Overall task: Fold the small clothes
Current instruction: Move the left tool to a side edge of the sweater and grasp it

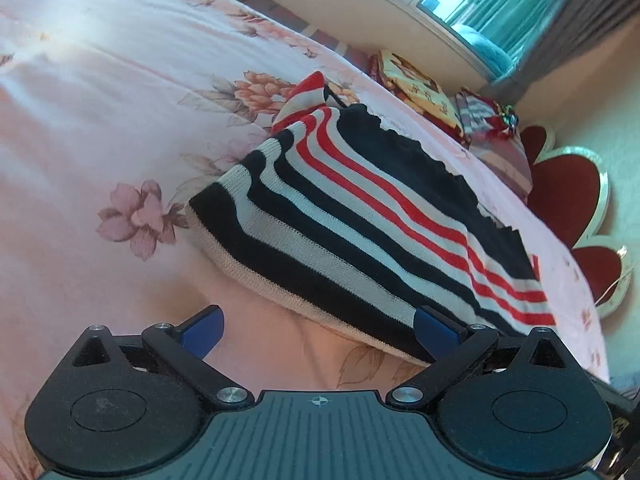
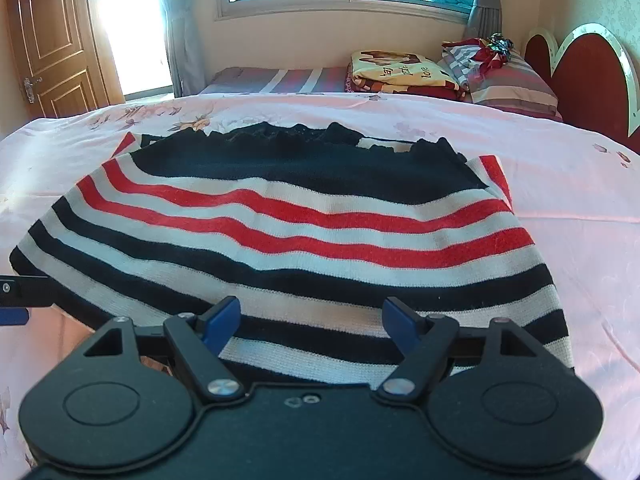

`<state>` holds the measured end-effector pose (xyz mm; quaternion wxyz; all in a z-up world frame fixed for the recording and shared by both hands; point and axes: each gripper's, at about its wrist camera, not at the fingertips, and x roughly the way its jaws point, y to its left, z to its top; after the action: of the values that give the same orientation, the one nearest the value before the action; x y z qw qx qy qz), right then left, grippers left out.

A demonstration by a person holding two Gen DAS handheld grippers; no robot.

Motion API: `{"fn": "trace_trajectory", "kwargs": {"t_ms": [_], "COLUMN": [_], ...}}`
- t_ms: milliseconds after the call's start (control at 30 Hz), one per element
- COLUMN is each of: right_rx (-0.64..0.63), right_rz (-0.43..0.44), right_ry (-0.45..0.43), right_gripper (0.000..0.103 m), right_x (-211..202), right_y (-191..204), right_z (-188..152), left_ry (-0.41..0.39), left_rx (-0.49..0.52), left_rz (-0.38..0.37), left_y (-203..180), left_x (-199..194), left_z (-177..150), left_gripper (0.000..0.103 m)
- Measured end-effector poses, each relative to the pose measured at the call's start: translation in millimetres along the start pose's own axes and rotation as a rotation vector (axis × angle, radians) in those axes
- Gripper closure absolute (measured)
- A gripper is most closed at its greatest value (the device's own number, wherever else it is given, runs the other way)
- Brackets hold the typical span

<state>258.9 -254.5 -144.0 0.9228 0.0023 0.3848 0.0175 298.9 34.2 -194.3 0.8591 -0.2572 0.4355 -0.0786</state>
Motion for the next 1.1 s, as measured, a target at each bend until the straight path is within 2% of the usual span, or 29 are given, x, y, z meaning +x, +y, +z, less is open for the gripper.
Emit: {"fn": "trace_trajectory", "kwargs": {"t_ms": [233,367,467,533,600,633,700,867,900,933,1100], "right_rx": [-0.001,0.012,0.025,0.021,0.0,-0.016,-0.044,-0.038,-0.038,-0.037,-0.039], "right_rz": [0.003,-0.003,0.002,0.008,0.016,0.012,-0.008,0.006,0.009,0.01,0.007], "right_ry": [-0.026,-0.036,-0.041,-0.049,-0.03,-0.01,-0.035,-0.043,-0.045,-0.047,-0.044], "right_gripper": [0.028,0.034,0.035,0.035,0.034,0.033,0.031,0.031,0.03,0.03,0.03], "right_x": [-1,4,11,15,23,30,31,28,28,28,28], "right_y": [1,-2,-2,2,9,13,18,13,13,12,14], "right_z": [3,8,15,19,17,13,7,6,6,5,8], "left_ry": [-0.087,-0.137,-0.171,-0.174,-0.176,-0.176,-0.178,-0.204,-0.203,-0.199,-0.213], "left_rx": [-0.171,-0.179,-0.194,-0.247,-0.307,-0.327,-0.341,-0.386,-0.391,-0.404,-0.425], "left_rz": [-0.106,-0.124,-0.127,-0.126,-0.136,-0.149,-0.164,-0.187,-0.186,-0.191,-0.241], "left_y": [17,14,13,22,35,38,41,44,45,45,41], "left_x": [24,39,47,54,59,61,65,79,79,80,75], "left_z": [10,17,22,27,30,30,32,36,37,37,39], "left_gripper": [0.003,0.005,0.02,0.052,0.064,0.064,0.064,0.064,0.071,0.072,0.076]}}
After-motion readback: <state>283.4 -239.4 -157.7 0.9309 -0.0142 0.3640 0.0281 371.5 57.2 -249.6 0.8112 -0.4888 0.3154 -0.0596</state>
